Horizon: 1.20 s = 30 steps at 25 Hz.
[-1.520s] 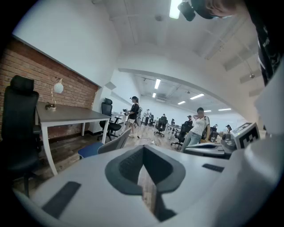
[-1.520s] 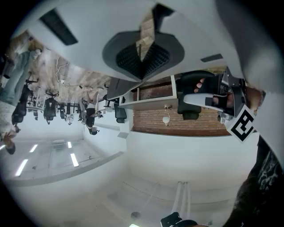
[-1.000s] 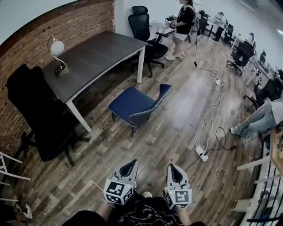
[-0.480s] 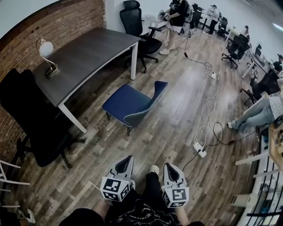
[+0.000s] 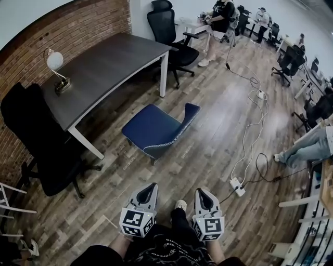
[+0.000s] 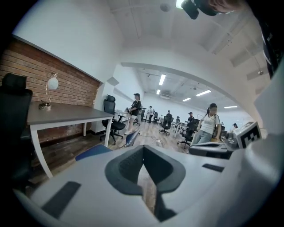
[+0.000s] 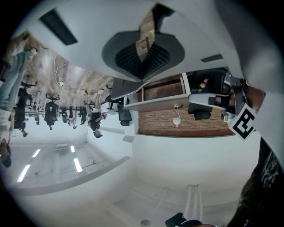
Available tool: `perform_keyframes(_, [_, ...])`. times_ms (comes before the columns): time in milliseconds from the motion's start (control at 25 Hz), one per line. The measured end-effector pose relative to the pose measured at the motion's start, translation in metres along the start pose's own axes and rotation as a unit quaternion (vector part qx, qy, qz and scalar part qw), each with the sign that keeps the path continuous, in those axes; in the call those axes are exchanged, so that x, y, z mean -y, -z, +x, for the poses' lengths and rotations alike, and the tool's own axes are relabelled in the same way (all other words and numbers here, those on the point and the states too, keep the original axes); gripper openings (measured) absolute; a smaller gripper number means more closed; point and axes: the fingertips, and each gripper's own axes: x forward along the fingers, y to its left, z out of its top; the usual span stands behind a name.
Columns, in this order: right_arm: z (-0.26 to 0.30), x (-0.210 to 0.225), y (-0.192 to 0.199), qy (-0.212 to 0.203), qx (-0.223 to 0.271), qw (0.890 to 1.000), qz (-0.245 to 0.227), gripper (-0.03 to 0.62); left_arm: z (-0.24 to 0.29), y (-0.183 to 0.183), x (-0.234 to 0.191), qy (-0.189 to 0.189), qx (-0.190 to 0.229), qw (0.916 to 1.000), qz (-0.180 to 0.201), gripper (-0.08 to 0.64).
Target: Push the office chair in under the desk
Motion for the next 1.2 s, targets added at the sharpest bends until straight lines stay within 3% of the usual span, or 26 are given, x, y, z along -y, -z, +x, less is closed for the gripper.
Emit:
perform_keyframes(800, [0.073, 0.103, -0.011, -0.134, -0.018, 0.991, -0.007, 0.005, 0.119, -0.008, 0.042, -0.07, -0.01, 0.9974, -0.008, 0.008])
perform_keyframes(1200, [0.093, 0.132, -0.013, -0.152, -0.025, 0.988, -0.012, 0.006, 0.146, -0.011, 0.039, -0.101, -0.016, 0.9948, -0.006, 0.008])
